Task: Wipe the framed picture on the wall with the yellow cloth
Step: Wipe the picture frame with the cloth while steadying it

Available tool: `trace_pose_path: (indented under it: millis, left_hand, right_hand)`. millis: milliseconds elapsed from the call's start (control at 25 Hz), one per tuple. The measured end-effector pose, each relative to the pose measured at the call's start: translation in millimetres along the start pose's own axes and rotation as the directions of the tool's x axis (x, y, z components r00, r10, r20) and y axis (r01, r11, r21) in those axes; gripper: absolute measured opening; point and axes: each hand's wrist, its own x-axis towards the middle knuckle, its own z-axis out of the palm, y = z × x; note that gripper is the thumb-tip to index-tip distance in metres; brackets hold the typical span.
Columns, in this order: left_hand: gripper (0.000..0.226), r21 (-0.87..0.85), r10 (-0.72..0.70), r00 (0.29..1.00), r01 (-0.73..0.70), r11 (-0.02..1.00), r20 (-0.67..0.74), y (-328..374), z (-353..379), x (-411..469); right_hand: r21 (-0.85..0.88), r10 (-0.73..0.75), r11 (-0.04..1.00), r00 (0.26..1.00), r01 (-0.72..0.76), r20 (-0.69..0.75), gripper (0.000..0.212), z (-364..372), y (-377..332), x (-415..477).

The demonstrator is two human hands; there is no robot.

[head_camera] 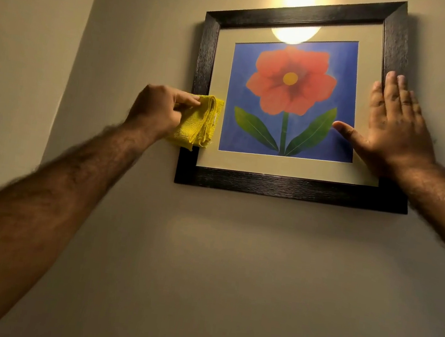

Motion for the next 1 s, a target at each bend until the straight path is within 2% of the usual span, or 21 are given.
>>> trace_pose_path:
  millis: [120, 200, 280, 320, 400, 480, 600, 720, 880, 1000]
  left_hand:
    - [0.025, -0.080, -0.079, 0.996, 0.081, 0.993, 0.030, 7, -6, 13]
    - [0.024, -0.062, -0.110, 0.994, 0.110, 0.992, 0.003, 13, -4, 16]
    - [0.045, 0.042, -0.166, 0.985, 0.168, 0.985, -0.047, 12, -5, 24]
    - [0.060, 0.081, -0.246, 0.969, 0.247, 0.966, -0.029, 8, -7, 29]
    - [0.074, 0.002, -0.421, 0.899, 0.424, 0.906, 0.116, 2, -12, 38]
    - [0.058, -0.192, -0.469, 0.838, 0.527, 0.828, 0.280, -2, -13, 40]
    - [0.044, -0.268, -0.463, 0.844, 0.528, 0.806, 0.272, -1, -9, 39]
    - [0.044, -0.272, -0.463, 0.852, 0.518, 0.811, 0.243, 1, -11, 34]
    - [0.044, -0.281, -0.459, 0.869, 0.495, 0.822, 0.187, 1, -12, 25]
    - [0.043, -0.333, -0.461, 0.870, 0.492, 0.804, 0.173, -1, -18, 21]
  right_hand:
    - [0.003, 0.003, 1.000, 1.000, -0.003, -0.005, 0.112, 0, -1, 1]
    - [0.004, 0.005, 1.000, 1.000, -0.005, -0.006, 0.111, 0, -1, 0]
    - [0.009, 0.000, 1.000, 1.000, 0.001, -0.006, 0.107, -1, 0, 0]
    - [0.010, -0.005, 1.000, 1.000, 0.005, -0.004, 0.105, -1, 0, 0]
    - [0.007, -0.016, 1.000, 1.000, 0.016, -0.002, 0.101, -1, -1, -1]
    - [0.013, -0.014, 1.000, 1.000, 0.014, -0.006, 0.099, -1, 0, -1]
    - [0.016, -0.014, 1.000, 1.000, 0.014, 0.001, 0.097, -3, -1, -2]
    - [0.034, -0.005, 0.999, 1.000, 0.004, 0.028, 0.095, -7, -3, -1]
    - [0.129, 0.089, 0.987, 0.995, -0.093, 0.035, 0.096, -18, -17, 2]
    - [0.216, 0.042, 0.975, 0.999, -0.043, 0.010, 0.095, -28, -54, -4]
